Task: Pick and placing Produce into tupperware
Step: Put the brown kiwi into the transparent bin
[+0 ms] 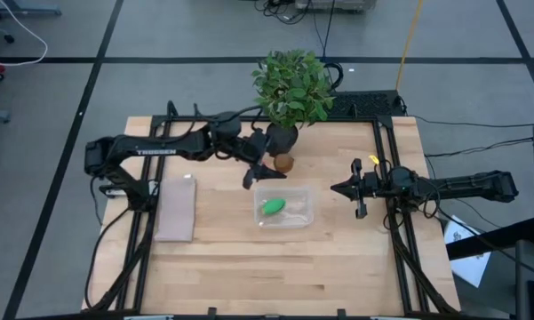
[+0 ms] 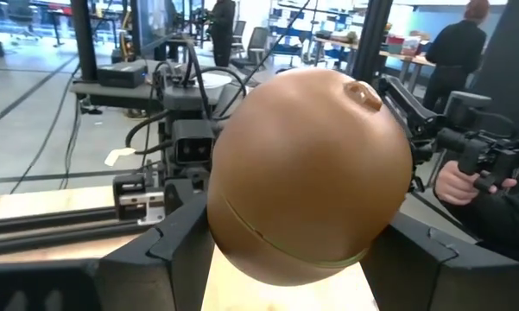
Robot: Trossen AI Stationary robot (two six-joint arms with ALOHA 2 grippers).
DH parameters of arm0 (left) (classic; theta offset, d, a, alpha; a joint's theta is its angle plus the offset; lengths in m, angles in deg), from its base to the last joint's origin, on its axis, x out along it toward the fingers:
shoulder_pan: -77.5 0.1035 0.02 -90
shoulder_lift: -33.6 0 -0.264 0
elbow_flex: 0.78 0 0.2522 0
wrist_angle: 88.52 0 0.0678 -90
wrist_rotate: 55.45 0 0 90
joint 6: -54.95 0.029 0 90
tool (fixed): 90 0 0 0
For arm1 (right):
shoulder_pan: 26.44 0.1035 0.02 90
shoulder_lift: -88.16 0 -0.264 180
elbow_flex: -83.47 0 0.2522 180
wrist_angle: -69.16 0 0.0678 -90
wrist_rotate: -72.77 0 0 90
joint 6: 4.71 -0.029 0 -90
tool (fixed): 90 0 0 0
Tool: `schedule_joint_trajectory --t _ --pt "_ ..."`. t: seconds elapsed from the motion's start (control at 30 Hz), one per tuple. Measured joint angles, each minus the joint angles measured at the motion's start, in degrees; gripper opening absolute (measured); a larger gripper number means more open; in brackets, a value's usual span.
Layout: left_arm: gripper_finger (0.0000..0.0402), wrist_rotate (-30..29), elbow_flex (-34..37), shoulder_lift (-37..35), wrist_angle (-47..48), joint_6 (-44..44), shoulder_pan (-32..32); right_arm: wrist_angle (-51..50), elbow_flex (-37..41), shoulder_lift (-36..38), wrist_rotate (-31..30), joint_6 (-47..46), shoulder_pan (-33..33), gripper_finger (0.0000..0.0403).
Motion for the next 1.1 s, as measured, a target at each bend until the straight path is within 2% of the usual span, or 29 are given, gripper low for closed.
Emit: schedule_joint_trajectory --t 0.23,0.57,0.7,0.77,0.93,1.1 --pt "0.0241 2.6 -3.2 4.0 0.5 -0.9 0.0 0.0 0.0 0.0 0.0 0.0 0.0 0.0000" --pt "0.0241 2.7 -3.6 4.6 2.6 -0.5 0.0 0.0 0.0 0.0 0.0 0.0 0.0 0.0000" --pt "0.0241 2.7 -3.6 4.6 10.0 4.8 0.1 0.0 0.0 0.0 0.0 0.0 0.0 0.0000" --pt "0.0241 2.5 -4.6 4.6 16.6 8.1 0.4 0.0 0.0 0.0 0.0 0.0 0.0 0.0000" --pt "0.0241 -5.8 -8.9 4.6 32.4 16.7 0.3 0.0 0.0 0.0 0.0 0.1 0.0 0.0000" --pt "0.0241 -8.3 -12.1 4.6 38.3 20.0 0.3 0.0 0.0 0.0 0.0 0.6 0.0 0.0000"
